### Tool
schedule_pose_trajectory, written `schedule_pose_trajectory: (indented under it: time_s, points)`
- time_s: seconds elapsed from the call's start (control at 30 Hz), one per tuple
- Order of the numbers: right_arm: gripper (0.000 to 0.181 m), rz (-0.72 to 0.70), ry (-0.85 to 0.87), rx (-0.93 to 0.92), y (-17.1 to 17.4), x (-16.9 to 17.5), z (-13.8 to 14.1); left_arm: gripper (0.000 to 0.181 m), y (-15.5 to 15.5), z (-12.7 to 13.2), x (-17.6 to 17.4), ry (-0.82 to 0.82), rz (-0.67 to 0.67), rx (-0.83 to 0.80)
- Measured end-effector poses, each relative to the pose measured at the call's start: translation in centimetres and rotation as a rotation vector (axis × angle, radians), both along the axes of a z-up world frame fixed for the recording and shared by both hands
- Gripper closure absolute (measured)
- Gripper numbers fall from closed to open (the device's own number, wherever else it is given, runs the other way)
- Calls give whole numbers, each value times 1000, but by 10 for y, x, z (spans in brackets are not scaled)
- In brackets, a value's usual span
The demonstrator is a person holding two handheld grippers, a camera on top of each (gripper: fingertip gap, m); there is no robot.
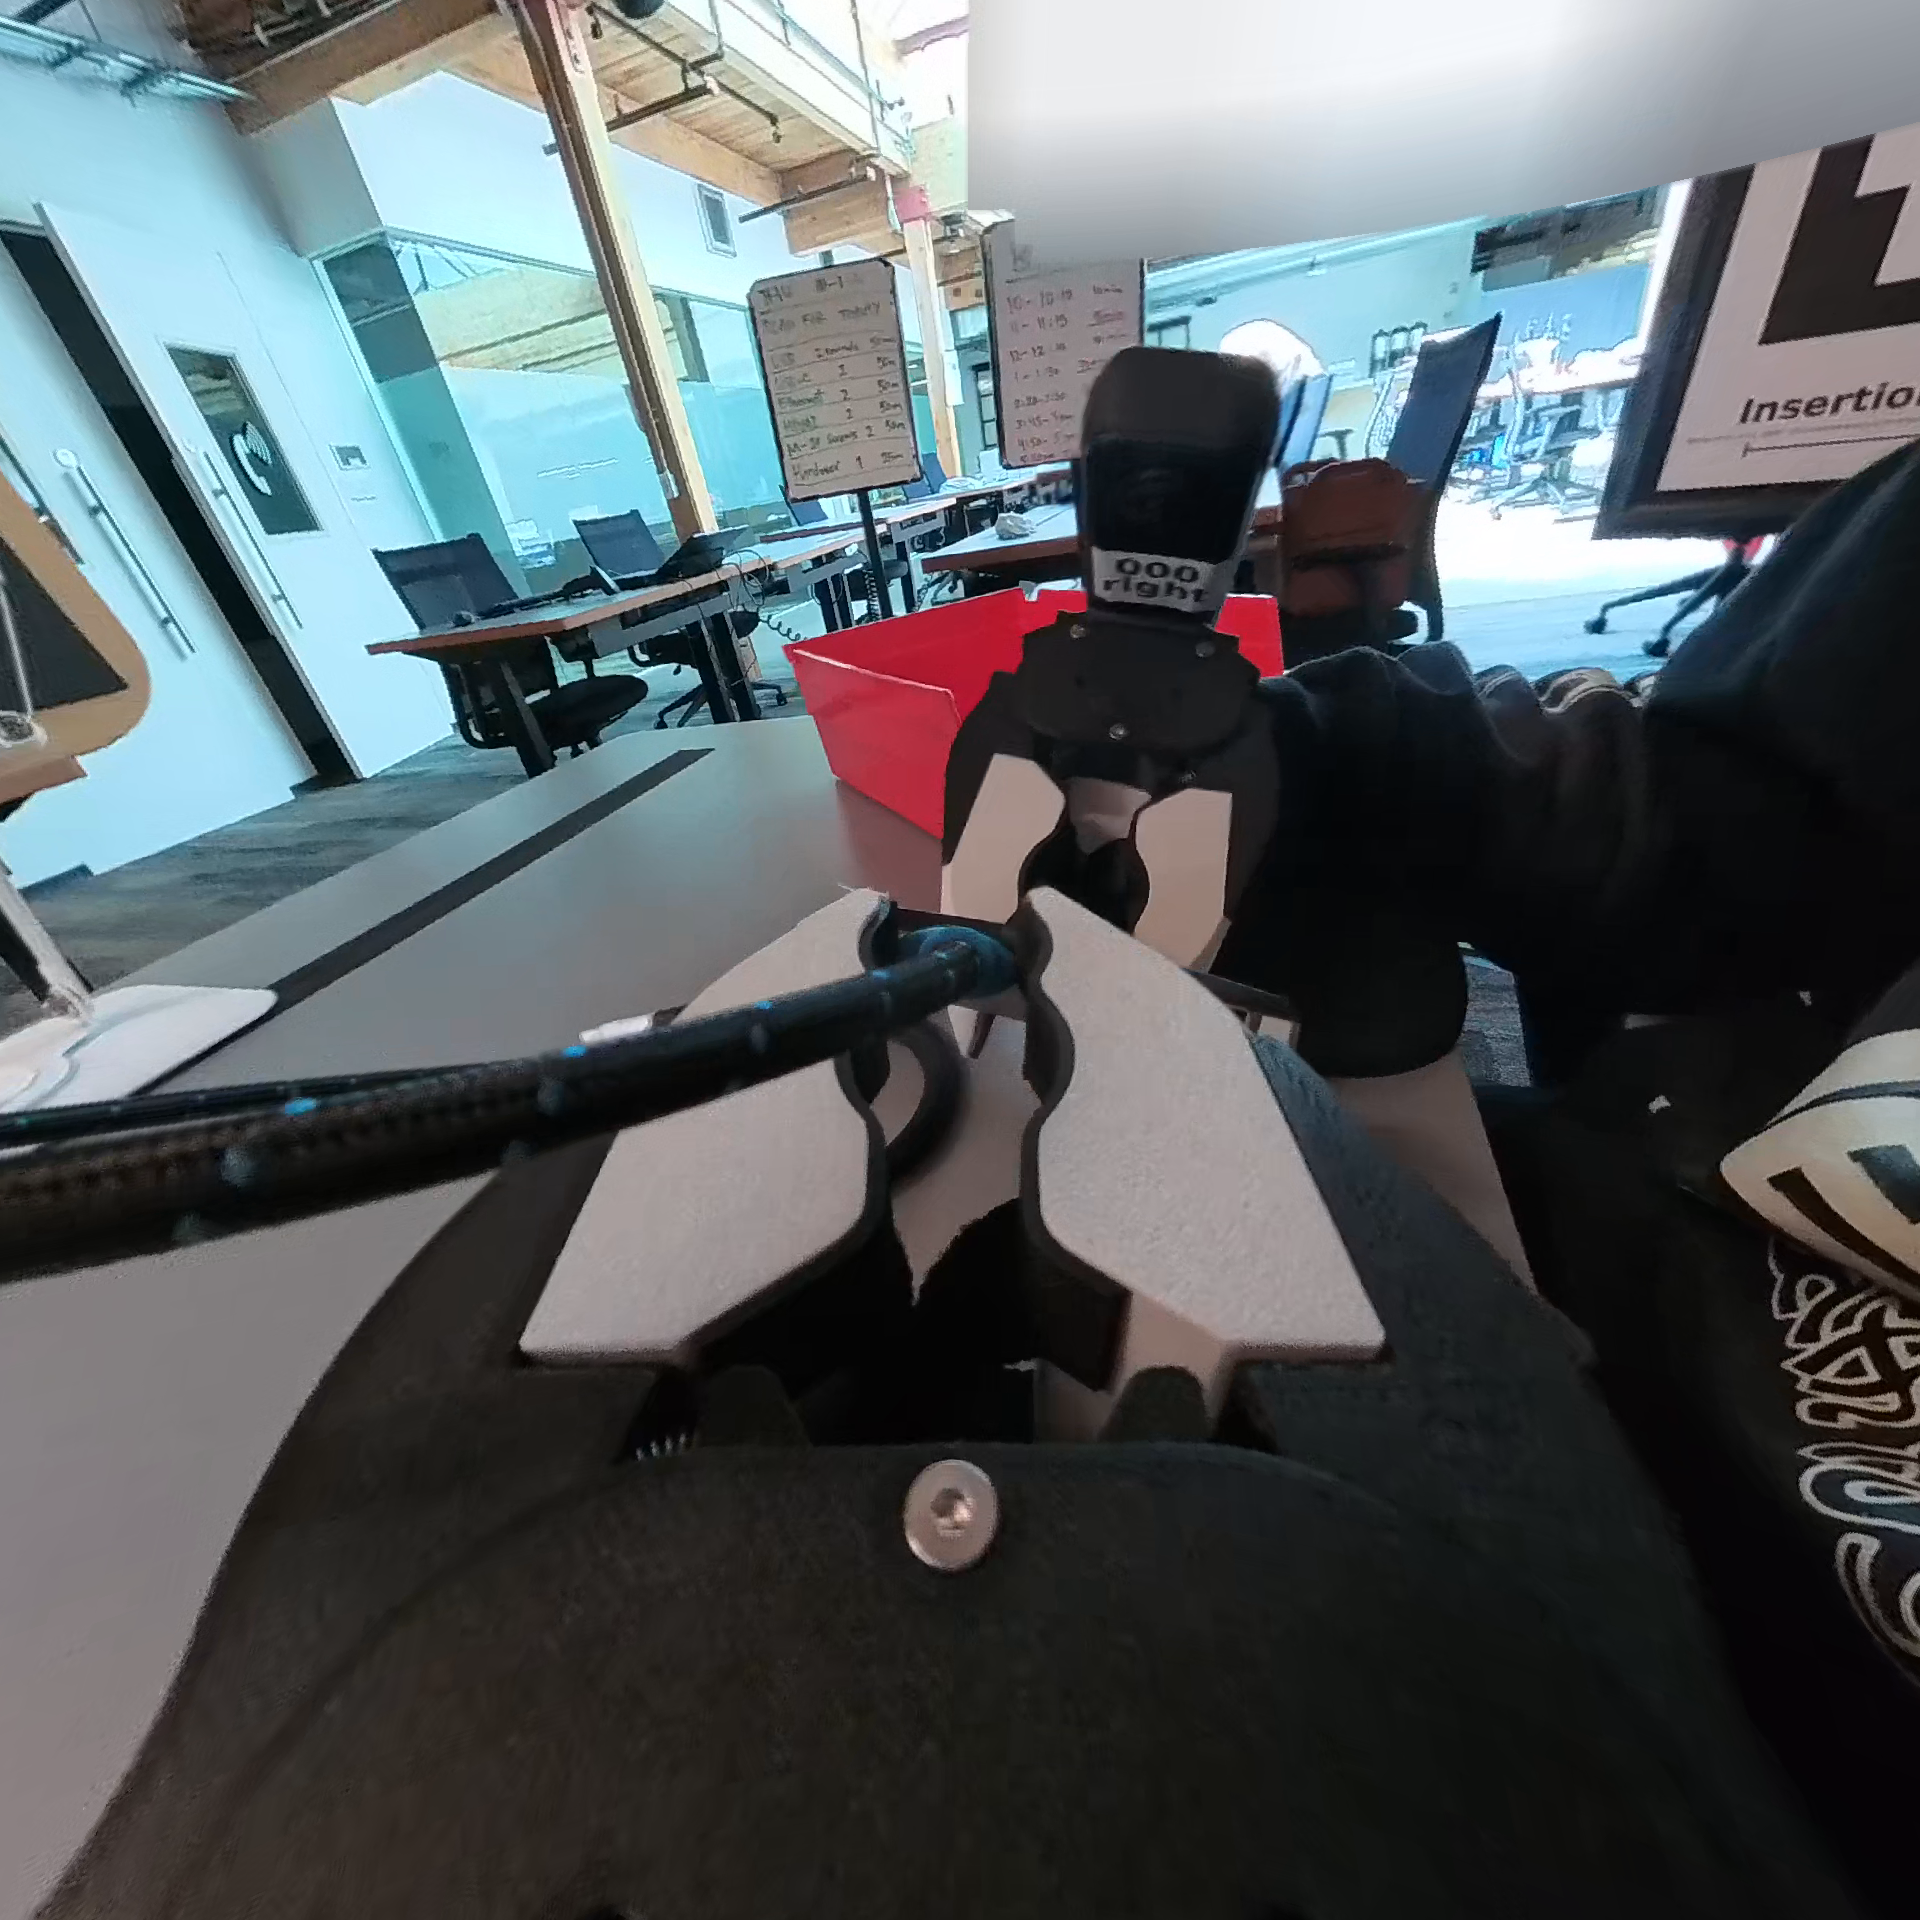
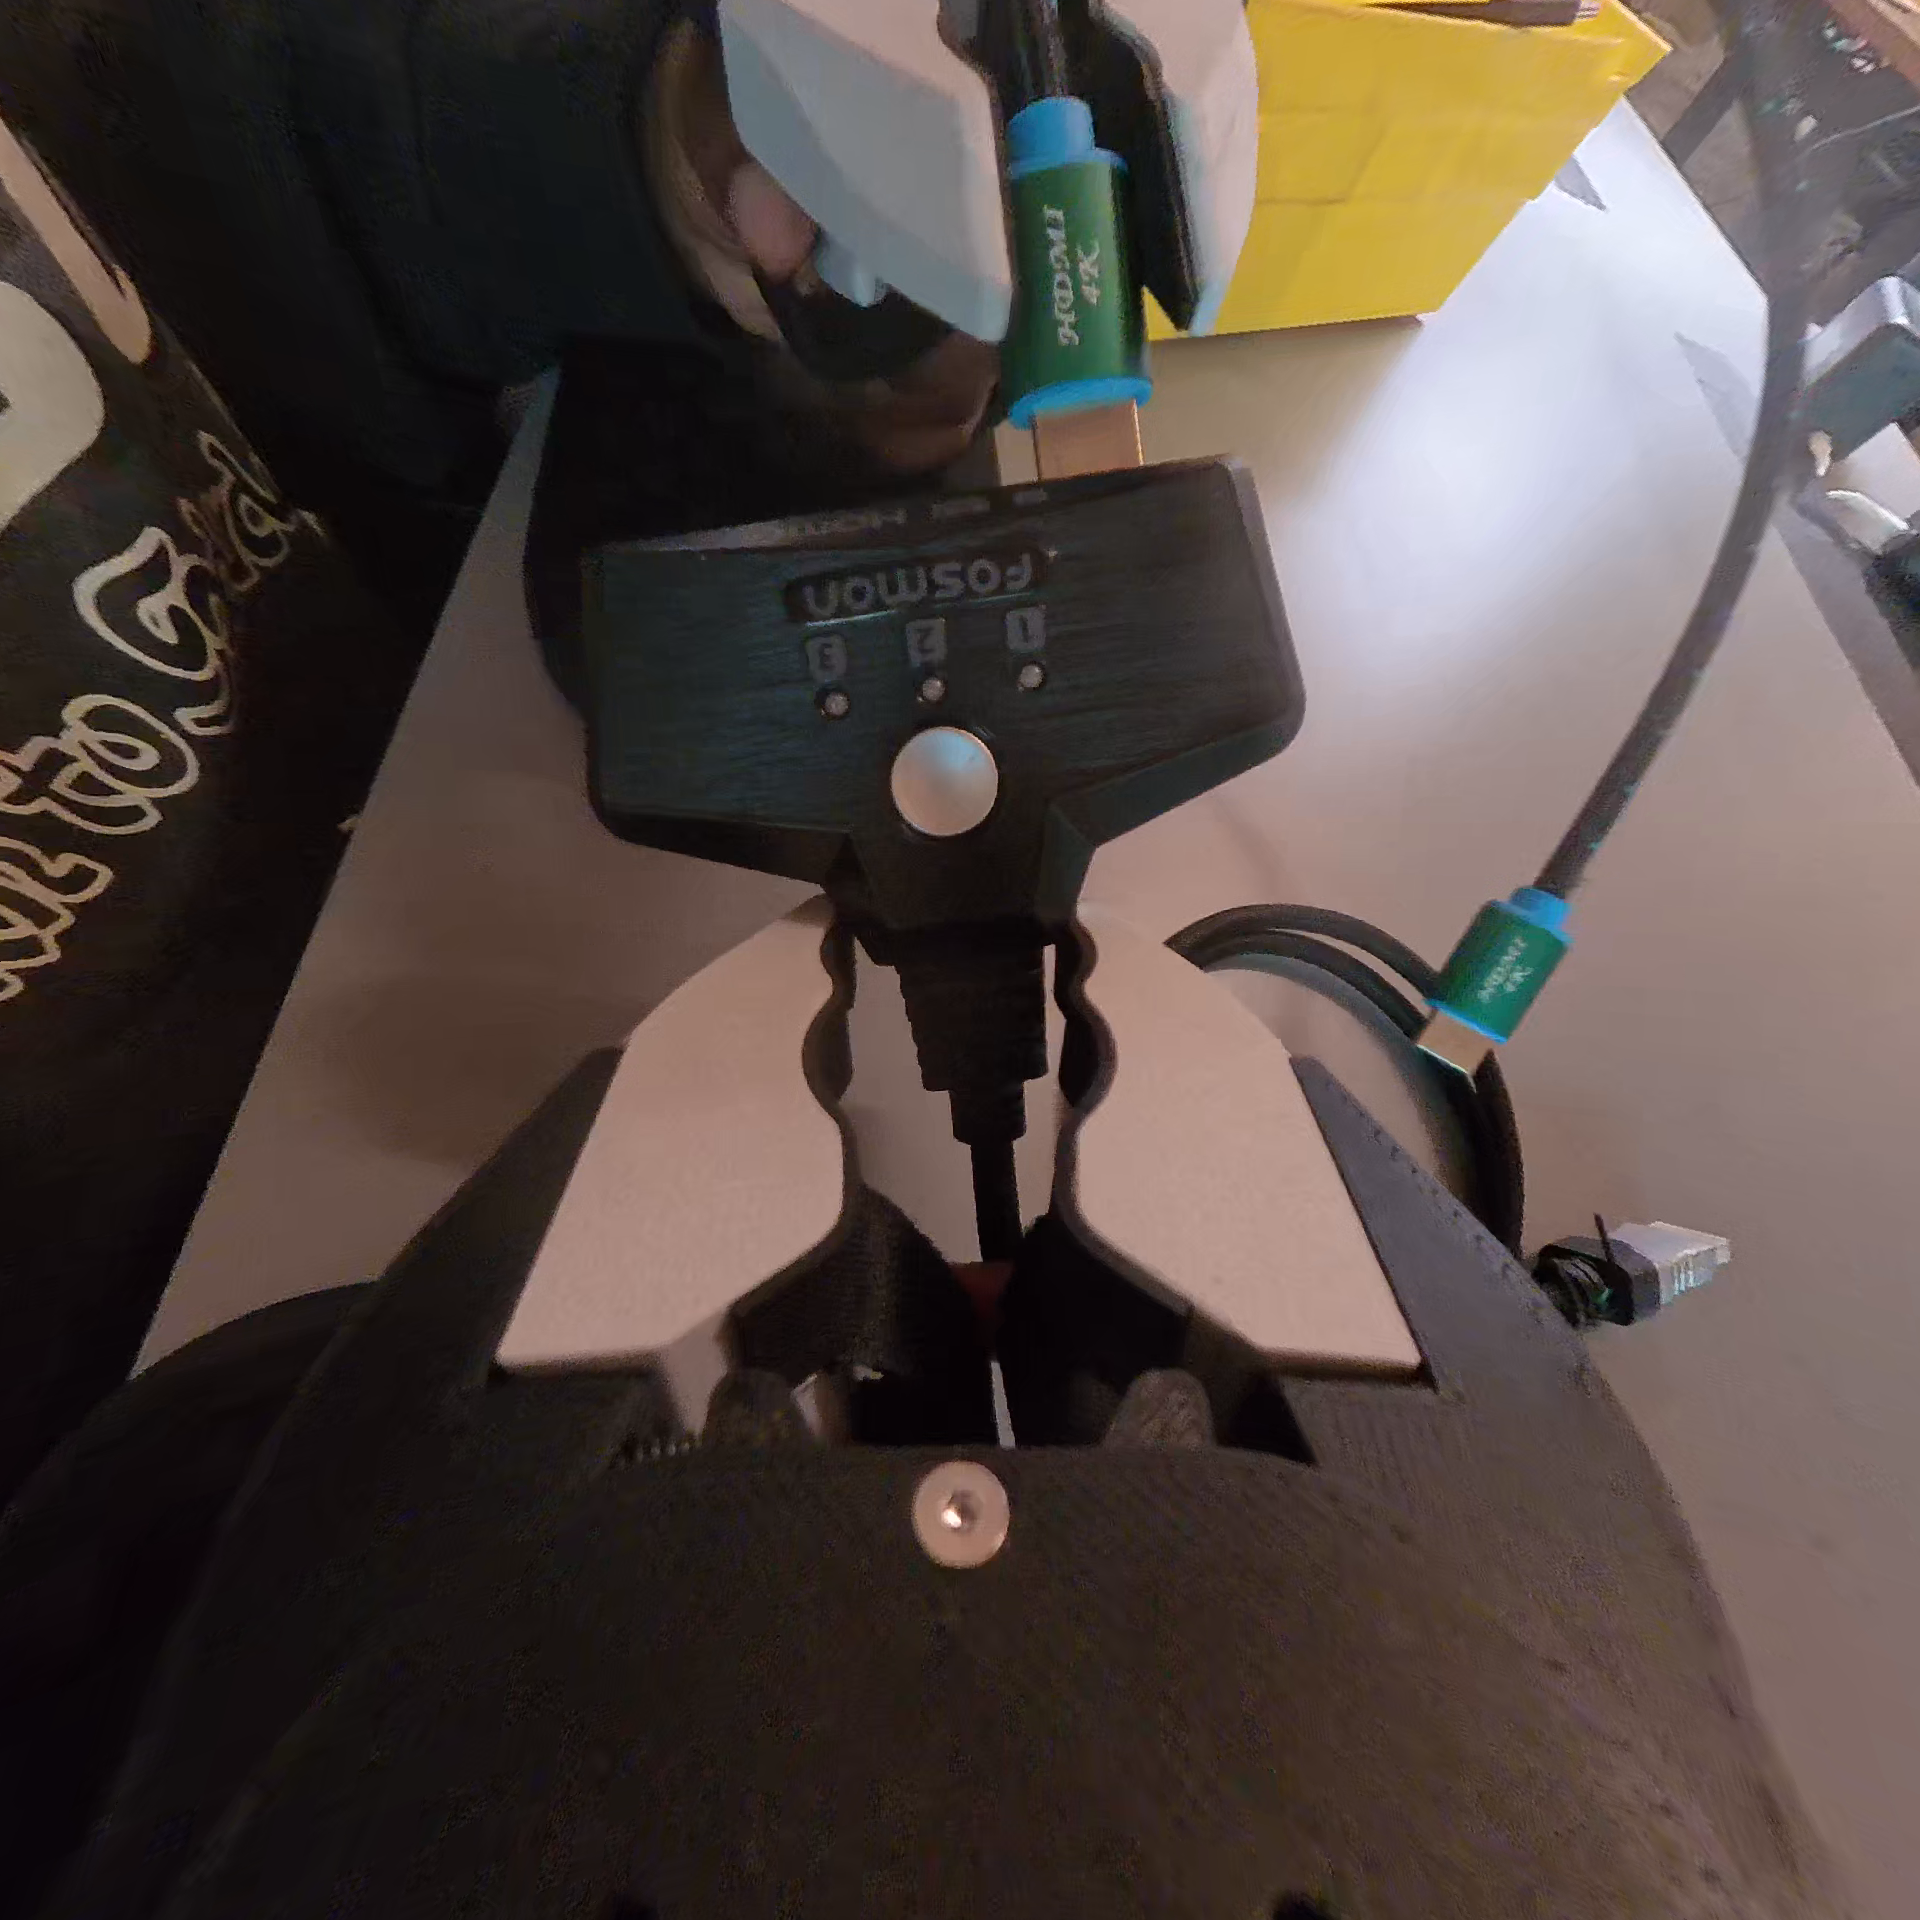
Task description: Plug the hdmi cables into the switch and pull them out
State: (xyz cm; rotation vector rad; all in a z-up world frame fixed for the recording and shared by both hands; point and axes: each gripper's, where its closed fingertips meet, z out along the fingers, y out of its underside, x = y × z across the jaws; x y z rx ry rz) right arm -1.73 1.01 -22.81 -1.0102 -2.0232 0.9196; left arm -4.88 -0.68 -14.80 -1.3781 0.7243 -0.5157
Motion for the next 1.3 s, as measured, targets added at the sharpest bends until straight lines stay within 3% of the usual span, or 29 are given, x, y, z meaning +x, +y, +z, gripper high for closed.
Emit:
schedule_pose_trajectory:
  time_s: [0.33,0.43,0.63,0.8,0.93,1.17,1.3]
  points:
    - [144,11,2,1,-2,0,0,160,0,-1,1,38,15,39]
    - [144,51,33,-35,-10,1,7,160,-6,7,5,-14,-39,58]
    - [144,23,17,3,-6,-1,2,160,0,-1,4,3,-8,3]
    - [142,81,6,45,-17,0,-2,160,-1,-6,6,-9,-50,-62]
    - [140,122,74,0,-25,0,10,160,-5,-2,3,-52,-84,-80]
    - [142,169,71,31,-36,-2,5,160,-9,-4,8,-28,-105,-67]
    - [141,211,-6,92,-45,-3,-12,159,-15,-10,19,41,-153,-53]
